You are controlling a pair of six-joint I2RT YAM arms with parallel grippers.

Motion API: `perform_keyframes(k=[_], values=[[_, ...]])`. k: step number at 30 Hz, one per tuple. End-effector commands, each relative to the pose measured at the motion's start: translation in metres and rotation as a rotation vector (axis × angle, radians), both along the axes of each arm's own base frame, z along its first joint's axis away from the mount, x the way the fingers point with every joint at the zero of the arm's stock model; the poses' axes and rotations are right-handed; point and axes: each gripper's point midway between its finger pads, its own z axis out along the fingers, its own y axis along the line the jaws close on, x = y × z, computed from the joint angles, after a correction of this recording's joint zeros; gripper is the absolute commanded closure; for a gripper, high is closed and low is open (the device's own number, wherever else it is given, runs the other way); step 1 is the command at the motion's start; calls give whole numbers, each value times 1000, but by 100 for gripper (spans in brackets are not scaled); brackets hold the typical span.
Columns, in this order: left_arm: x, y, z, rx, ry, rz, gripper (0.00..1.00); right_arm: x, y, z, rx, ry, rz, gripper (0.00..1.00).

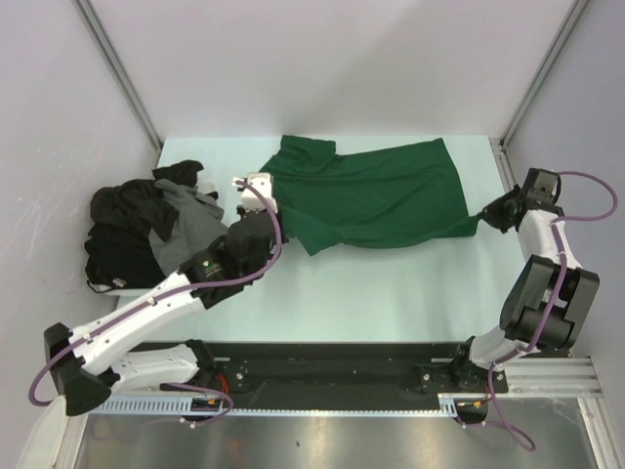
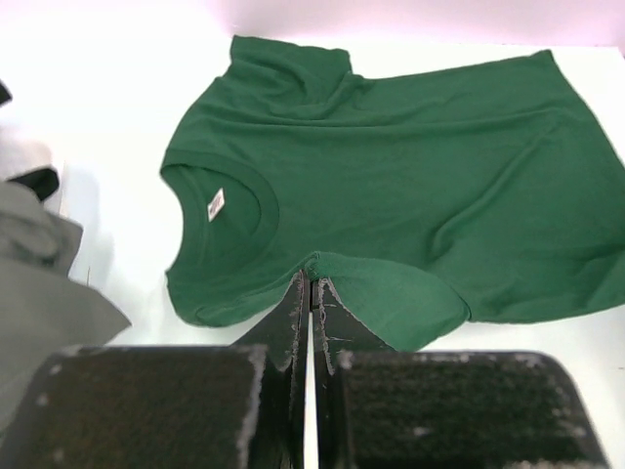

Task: Fold and stack the t-shirts
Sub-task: Fold the flattened tshirt in 1/3 of the way

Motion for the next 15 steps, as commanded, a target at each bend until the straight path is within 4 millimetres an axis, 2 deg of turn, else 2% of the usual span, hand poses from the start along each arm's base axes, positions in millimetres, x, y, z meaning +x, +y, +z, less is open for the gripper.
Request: perform_keyframes(k=[1, 9, 15], values=[[15, -16, 27, 20, -67, -74, 100, 16, -9, 22, -25, -75, -16, 100], [26, -16, 30, 41, -79, -103, 100, 29, -5, 31, -14, -112, -5, 100], [31, -8, 16, 47, -40, -63, 100, 40, -7, 31, -6, -112, -10, 100]])
